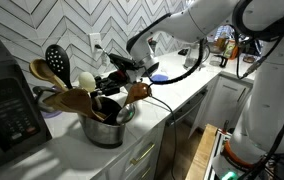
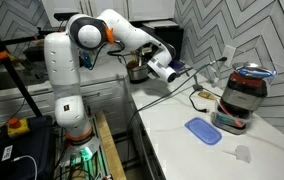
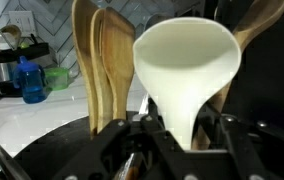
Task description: Put the white serving spoon in the pot
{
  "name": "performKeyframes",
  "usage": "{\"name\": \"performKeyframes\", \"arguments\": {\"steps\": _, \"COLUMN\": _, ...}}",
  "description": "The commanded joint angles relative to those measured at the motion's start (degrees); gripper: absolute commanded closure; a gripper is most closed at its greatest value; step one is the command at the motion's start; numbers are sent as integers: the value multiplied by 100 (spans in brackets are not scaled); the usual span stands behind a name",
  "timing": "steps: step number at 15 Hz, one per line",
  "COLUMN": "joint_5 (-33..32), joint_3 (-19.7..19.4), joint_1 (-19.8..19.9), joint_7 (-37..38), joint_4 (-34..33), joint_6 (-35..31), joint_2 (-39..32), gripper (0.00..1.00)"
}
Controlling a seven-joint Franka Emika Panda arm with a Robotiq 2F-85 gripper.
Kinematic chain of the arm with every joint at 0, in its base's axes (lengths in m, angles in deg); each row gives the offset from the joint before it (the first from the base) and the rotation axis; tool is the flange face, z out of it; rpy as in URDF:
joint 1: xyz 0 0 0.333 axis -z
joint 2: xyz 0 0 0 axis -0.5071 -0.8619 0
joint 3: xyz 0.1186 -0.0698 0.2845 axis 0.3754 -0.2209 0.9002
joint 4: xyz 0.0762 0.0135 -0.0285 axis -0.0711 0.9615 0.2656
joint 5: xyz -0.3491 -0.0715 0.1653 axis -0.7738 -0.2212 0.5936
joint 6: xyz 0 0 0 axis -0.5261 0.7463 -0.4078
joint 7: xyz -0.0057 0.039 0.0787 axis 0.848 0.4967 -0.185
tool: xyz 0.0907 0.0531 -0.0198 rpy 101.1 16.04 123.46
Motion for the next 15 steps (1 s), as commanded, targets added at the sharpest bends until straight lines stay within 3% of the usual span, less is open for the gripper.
{"name": "performKeyframes", "arguments": {"steps": 1, "joint_5": -243, "joint_3": -44, "joint_1": 3, "joint_7": 61, "joint_4": 95, "joint_6": -160, "joint_2": 258, "gripper": 21}}
{"name": "performKeyframes", "arguments": {"steps": 4, "joint_5": -470, "joint_3": -92, "joint_1": 41, "joint_7": 89, "joint_4": 273, "joint_6": -255, "joint_2": 648, "gripper": 0}}
{"name": "performKeyframes", "arguments": {"steps": 7, "joint_5": -1024, "joint_3": -98, "joint_1": 28, "joint_7": 552, "joint_4": 349, "joint_6": -564, "joint_2": 1005, "gripper": 0}}
{"name": "performKeyframes", "arguments": {"steps": 11, "joint_5": -1781, "joint_3": 22, "joint_1": -8, "joint_7": 1572, "joint_4": 404, "joint_6": -1472, "joint_2": 1434, "gripper": 0}}
{"name": "performKeyframes", "arguments": {"steps": 15, "joint_5": -2119, "joint_3": 104, "joint_1": 92, "joint_7": 2213, "joint_4": 912, "joint_6": -2582, "joint_2": 2296, "gripper": 0}}
